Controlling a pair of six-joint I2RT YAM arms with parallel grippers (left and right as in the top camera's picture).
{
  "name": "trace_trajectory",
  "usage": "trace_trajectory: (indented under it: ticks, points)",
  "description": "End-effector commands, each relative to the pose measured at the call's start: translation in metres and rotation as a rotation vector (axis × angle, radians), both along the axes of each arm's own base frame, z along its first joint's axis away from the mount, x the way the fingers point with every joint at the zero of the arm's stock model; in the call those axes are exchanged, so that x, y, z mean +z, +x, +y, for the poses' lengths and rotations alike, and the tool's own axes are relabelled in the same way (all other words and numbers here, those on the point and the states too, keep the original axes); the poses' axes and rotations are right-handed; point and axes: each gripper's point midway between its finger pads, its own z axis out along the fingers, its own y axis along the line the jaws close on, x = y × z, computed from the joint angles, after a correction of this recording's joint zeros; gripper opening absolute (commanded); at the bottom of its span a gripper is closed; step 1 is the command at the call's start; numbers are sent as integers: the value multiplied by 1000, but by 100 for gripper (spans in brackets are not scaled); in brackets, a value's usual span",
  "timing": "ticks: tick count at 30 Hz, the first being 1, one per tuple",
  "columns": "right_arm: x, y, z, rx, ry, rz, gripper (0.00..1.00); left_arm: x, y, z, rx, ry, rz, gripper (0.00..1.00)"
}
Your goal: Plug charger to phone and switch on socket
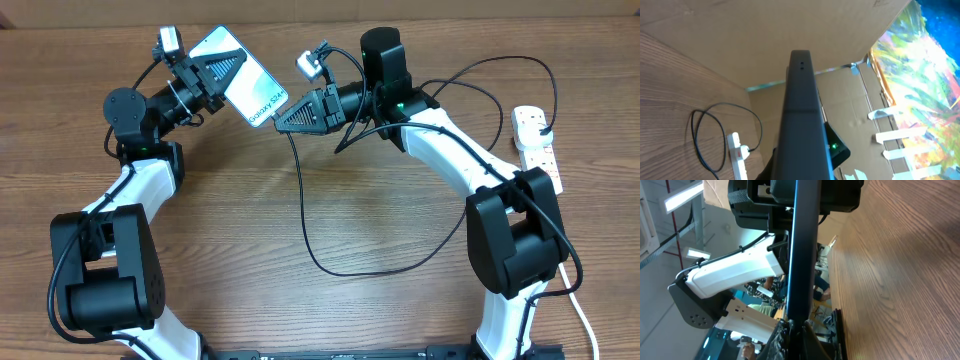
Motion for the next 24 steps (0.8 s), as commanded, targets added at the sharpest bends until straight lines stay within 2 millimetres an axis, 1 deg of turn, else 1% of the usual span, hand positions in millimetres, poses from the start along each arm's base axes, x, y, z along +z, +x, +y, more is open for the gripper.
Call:
trace_trajectory:
  ticks: [1, 6, 24]
  points:
    - [11, 5, 4, -30, 12, -64, 4, 10, -24, -29, -148, 45, -59, 4]
    - [10, 6, 4, -39, 8, -66, 4, 10, -28, -42, -178, 45, -62, 4]
    - [10, 6, 4, -40, 8, -66, 4, 8, -34, -48, -217, 56, -61, 4]
